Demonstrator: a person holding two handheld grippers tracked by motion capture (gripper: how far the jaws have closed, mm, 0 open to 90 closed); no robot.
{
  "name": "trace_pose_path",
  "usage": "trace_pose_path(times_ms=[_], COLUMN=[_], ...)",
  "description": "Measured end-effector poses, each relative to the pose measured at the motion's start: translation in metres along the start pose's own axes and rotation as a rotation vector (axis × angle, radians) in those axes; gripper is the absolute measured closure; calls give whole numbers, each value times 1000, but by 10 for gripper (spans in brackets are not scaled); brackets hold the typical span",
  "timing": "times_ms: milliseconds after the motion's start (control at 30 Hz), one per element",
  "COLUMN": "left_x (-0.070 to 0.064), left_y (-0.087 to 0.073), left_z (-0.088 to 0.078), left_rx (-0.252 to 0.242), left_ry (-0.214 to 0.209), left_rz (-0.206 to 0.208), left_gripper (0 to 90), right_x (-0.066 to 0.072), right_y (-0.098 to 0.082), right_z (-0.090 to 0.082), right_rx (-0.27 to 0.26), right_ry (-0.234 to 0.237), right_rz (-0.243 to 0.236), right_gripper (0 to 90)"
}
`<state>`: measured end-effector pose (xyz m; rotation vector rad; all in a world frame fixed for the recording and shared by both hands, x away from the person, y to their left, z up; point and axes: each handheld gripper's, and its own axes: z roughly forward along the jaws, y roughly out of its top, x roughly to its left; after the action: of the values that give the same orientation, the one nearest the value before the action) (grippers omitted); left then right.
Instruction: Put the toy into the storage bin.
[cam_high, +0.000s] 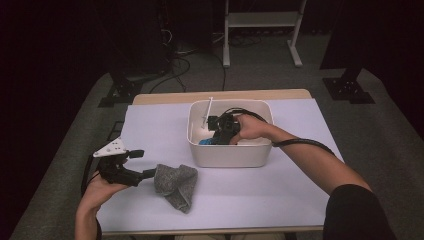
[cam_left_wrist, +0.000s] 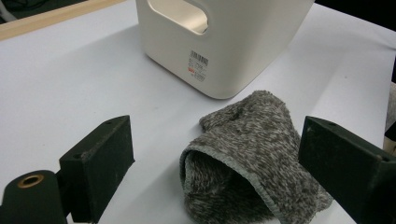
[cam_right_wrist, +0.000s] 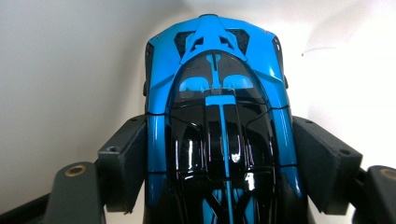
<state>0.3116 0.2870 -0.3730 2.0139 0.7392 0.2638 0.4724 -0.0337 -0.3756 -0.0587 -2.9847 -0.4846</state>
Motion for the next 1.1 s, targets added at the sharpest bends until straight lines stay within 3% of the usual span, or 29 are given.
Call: trace_pose_path(times_ms=[133,367,500,633,667,700,833,1100], left_x=[0,0,0,-1,0,0,-1,-2], left_y=[0,0,0,0,0,0,1,2], left_z=[0,0,2,3,3,3,3,7], left_rx=[2,-2,3,10,11,6,9,14], left_ry=[0,0,-4,-6,-4,-4,-7,-9], left_rz=[2,2,2,4,5,1,6,9], left_gripper=[94,94,94,94,94,94,94,94], right_x=[0,0,0,-2,-2,-2,-1,-2], right_y=[0,0,0,-1,0,1,0,-7], right_z=[3,4,7,10,8,-4,-4,-15], right_rx=[27,26,48,70,50,-28,1,-50], right_ry=[-3,0,27,21,17,19,12,-16], right_rz=[-2,-5,21,31,32,37,49,69], right_gripper=[247,247,263,239,241,238,234,219])
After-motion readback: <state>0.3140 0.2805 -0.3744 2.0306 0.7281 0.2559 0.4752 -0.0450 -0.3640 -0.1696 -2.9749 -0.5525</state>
